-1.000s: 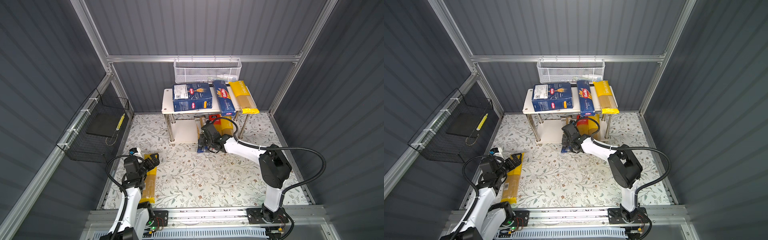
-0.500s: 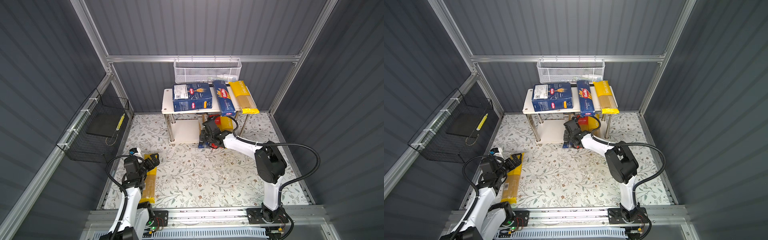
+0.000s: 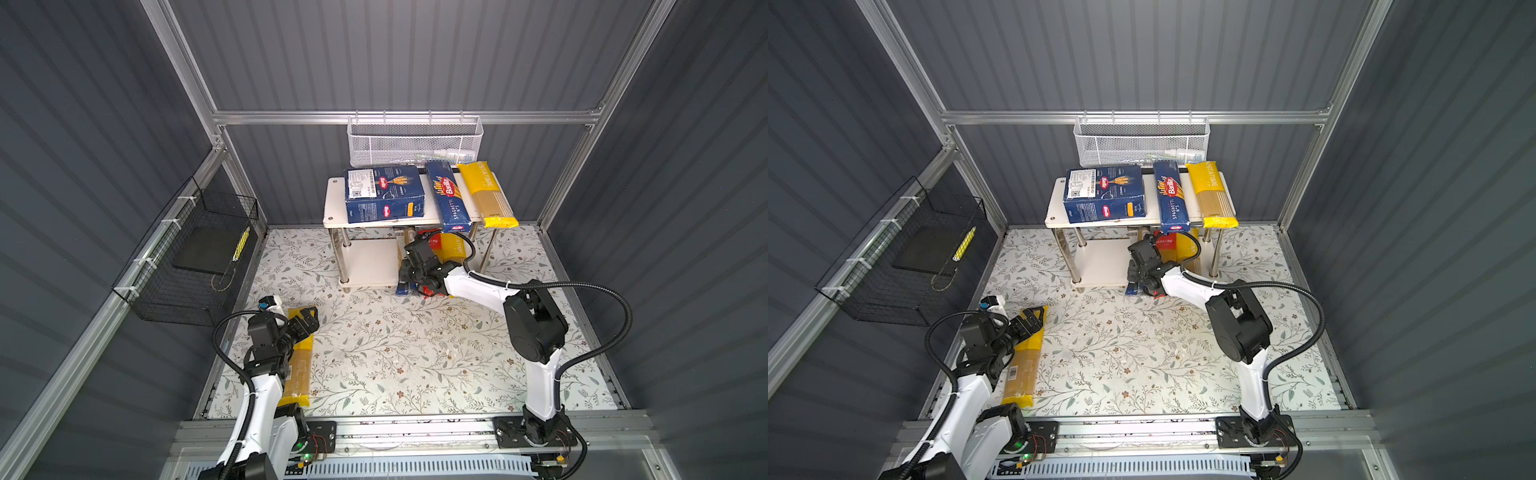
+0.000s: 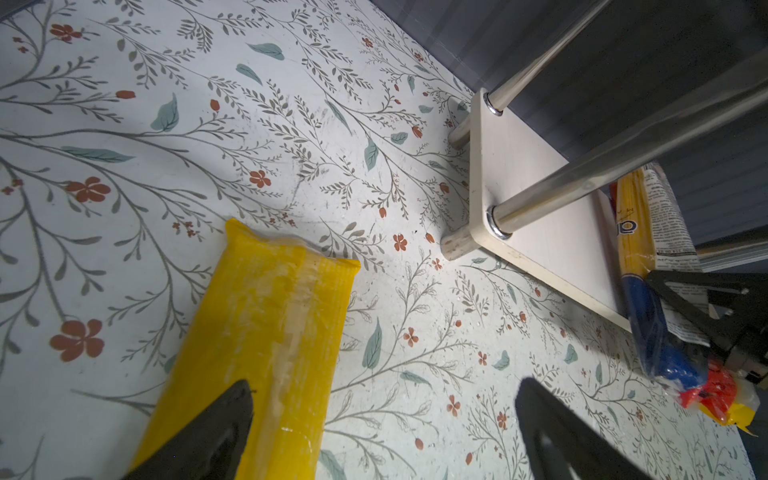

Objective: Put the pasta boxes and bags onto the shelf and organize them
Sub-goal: 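Stand the white-labelled bag upright beside the red bag at the lower shelf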

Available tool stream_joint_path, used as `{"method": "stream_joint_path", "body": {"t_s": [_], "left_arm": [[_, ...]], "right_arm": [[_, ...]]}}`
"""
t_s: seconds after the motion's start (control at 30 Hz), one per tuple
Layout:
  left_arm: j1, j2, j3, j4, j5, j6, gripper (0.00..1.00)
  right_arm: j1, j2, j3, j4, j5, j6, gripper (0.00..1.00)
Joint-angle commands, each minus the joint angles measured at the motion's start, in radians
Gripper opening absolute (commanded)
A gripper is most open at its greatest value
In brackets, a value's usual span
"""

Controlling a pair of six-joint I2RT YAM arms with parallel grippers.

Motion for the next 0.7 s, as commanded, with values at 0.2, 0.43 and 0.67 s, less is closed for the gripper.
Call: {"method": "stream_joint_path", "body": {"t_s": [0.2,0.43,0.67], "left_arm": [[0.0,-0.003,-0.006,-0.006,0.013,0.019,1.0],[-0.001,-0.005,-0.008,-0.006,0.013,0.019,1.0],[0.0,-0.009,-0.008,-0.007,0.012,0.017,1.0]], "right_arm": [[-0.008,0.009,0.089,0.088,0.007,0.002,0.42],[-0.007,-0.016,0.064,0.084,-0.001,0.007,0.51],[0.019,-0.093,-0.011,0.072,0.042,-0.017,0.58]]}}
